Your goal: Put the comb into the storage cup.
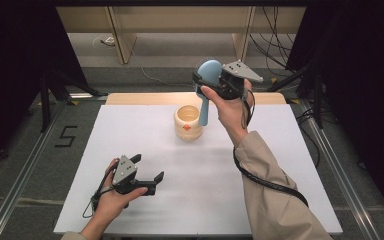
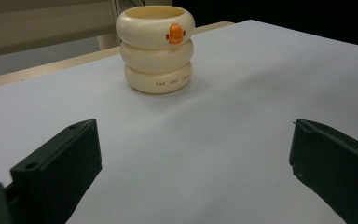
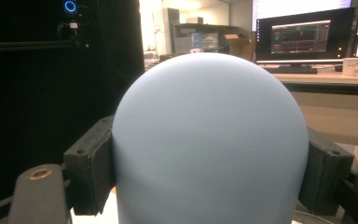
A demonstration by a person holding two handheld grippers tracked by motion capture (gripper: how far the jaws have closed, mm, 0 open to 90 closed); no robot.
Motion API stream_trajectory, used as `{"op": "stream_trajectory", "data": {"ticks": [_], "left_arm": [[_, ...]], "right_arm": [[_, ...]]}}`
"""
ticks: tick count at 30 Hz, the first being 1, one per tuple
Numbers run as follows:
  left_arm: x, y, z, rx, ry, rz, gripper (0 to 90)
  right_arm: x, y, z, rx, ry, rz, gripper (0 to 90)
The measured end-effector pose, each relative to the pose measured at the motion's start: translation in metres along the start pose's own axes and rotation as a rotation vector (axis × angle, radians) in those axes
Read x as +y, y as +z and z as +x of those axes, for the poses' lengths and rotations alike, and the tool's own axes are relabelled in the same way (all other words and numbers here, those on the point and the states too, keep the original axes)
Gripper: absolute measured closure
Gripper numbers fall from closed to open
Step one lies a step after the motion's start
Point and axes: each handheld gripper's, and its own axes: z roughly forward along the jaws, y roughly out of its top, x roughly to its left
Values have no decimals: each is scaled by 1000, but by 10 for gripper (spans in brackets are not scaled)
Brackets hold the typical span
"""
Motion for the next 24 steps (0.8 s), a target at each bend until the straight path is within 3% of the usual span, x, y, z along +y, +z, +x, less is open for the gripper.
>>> {"op": "stream_trajectory", "data": {"ticks": [24], "left_arm": [[0, 0, 0, 0, 1, -1, 17]], "right_arm": [[9, 12, 3, 2, 8, -35, 213]]}}
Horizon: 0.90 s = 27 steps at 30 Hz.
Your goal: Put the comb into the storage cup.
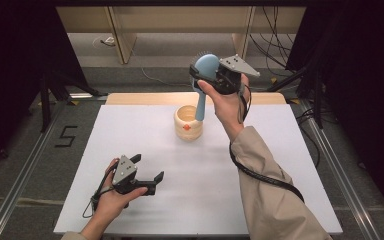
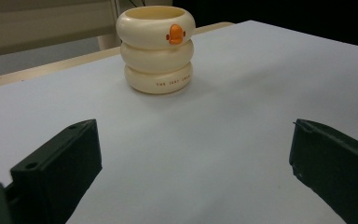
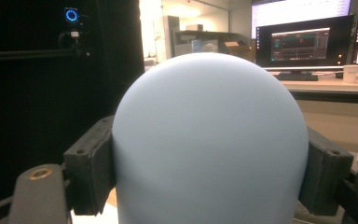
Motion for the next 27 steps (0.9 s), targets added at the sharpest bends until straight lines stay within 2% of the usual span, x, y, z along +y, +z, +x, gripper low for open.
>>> {"op": "stream_trajectory", "data": {"ticks": [27], "left_arm": [[1, -1, 1, 3, -5, -8, 17]], "right_arm": [[-1, 15, 9, -4, 0, -16, 213]]}}
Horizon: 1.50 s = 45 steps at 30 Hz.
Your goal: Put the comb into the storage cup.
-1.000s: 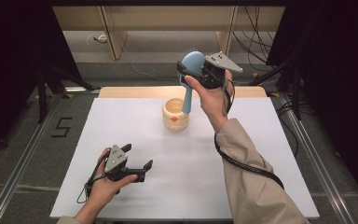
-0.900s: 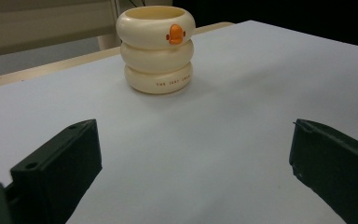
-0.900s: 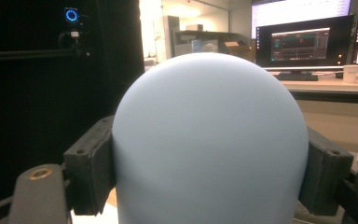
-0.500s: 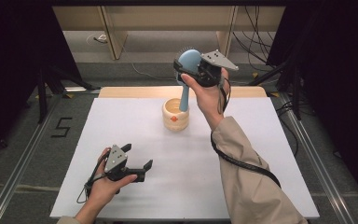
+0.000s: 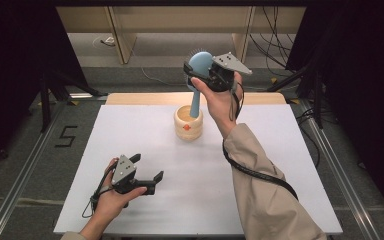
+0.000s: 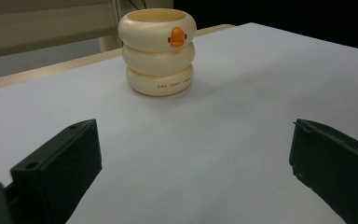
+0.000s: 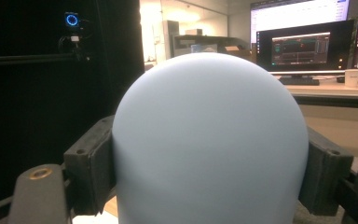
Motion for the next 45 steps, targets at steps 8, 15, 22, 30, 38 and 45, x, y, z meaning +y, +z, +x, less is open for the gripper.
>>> {"op": "stream_trajectory", "data": {"ticks": [8, 15, 22, 30, 38, 45], "left_arm": [[0, 0, 0, 0, 0, 1, 17], [0, 0, 0, -2, 1, 2, 17], [0, 0, 0, -2, -1, 0, 17], [0, 0, 0, -2, -1, 0, 17], [0, 0, 0, -3, -1, 1, 17], [0, 0, -1, -4, -1, 0, 17]], "right_arm": [[-3, 3, -2, -11, 1, 0, 213], [-7, 6, -4, -18, 8, 3, 213], [-7, 8, -4, -20, 5, 0, 213], [-9, 11, -5, -27, 7, 2, 213], [-10, 13, -5, -33, 4, 2, 213], [-14, 17, -5, -36, 6, 10, 213]]}}
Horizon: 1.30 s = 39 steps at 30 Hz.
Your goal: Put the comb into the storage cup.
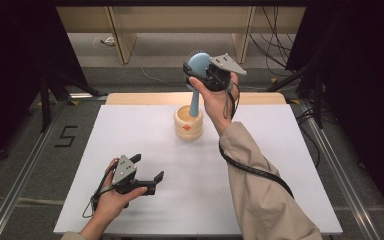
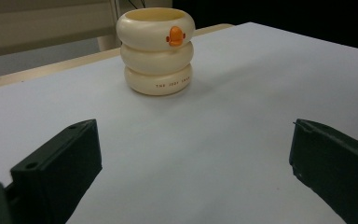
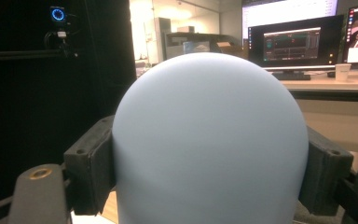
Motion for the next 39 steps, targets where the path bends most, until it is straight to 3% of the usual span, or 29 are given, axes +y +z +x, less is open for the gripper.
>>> {"op": "stream_trajectory", "data": {"ticks": [39], "left_arm": [[-1, 0, 0, -1, 3, 4, 17]], "right_arm": [[-11, 10, -1, -15, 15, 7, 212]]}}
